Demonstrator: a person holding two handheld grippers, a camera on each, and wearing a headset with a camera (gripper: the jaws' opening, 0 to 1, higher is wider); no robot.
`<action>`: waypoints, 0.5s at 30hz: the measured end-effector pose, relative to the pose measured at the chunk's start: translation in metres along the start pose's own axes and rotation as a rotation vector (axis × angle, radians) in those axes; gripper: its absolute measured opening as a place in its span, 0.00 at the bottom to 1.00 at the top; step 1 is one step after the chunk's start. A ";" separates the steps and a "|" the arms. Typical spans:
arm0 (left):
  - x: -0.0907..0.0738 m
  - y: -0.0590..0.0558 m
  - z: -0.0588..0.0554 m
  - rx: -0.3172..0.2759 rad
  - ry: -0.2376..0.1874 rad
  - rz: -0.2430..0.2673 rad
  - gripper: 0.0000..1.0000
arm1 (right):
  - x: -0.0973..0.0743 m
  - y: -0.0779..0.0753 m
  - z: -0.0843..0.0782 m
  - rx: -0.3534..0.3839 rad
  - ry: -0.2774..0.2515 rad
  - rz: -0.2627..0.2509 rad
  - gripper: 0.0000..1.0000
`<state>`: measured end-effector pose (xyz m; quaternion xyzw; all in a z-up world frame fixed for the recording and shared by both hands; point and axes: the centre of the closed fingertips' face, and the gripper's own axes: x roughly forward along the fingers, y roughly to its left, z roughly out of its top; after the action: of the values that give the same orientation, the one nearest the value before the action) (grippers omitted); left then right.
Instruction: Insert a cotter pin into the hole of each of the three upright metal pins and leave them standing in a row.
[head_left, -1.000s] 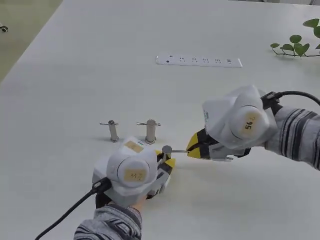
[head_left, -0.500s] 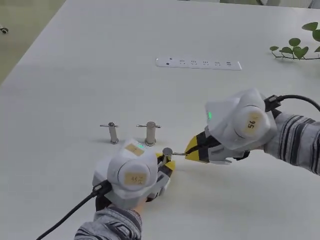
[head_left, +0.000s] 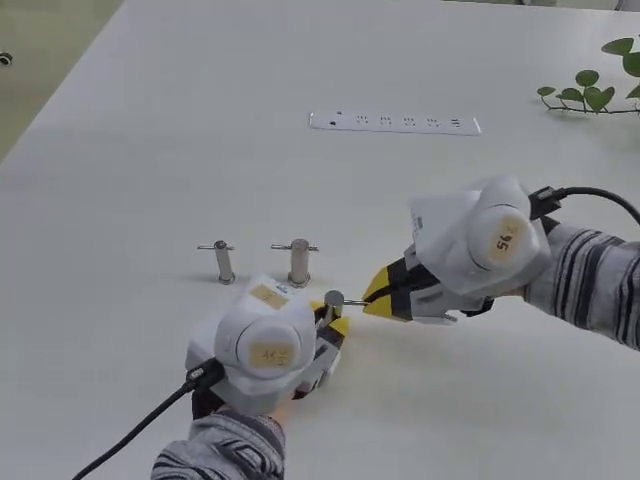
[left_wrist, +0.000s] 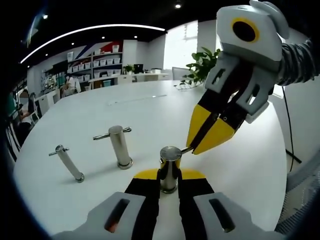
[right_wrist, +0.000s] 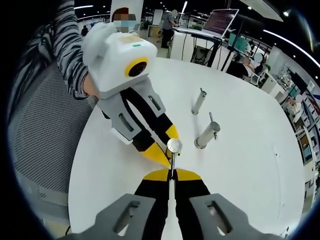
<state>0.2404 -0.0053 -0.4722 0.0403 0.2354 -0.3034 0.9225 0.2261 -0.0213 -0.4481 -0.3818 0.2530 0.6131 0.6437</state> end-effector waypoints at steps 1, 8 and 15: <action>0.000 0.000 0.000 0.000 -0.001 0.002 0.10 | 0.001 -0.001 0.001 -0.010 0.000 -0.002 0.00; 0.000 0.000 0.000 -0.010 -0.006 0.015 0.10 | 0.005 -0.003 0.007 -0.010 -0.001 -0.004 0.00; 0.001 0.000 -0.001 -0.029 -0.008 0.023 0.10 | 0.010 -0.004 0.011 -0.002 -0.008 -0.021 0.00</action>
<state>0.2407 -0.0051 -0.4732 0.0283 0.2356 -0.2893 0.9274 0.2292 -0.0064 -0.4492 -0.3826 0.2456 0.6083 0.6506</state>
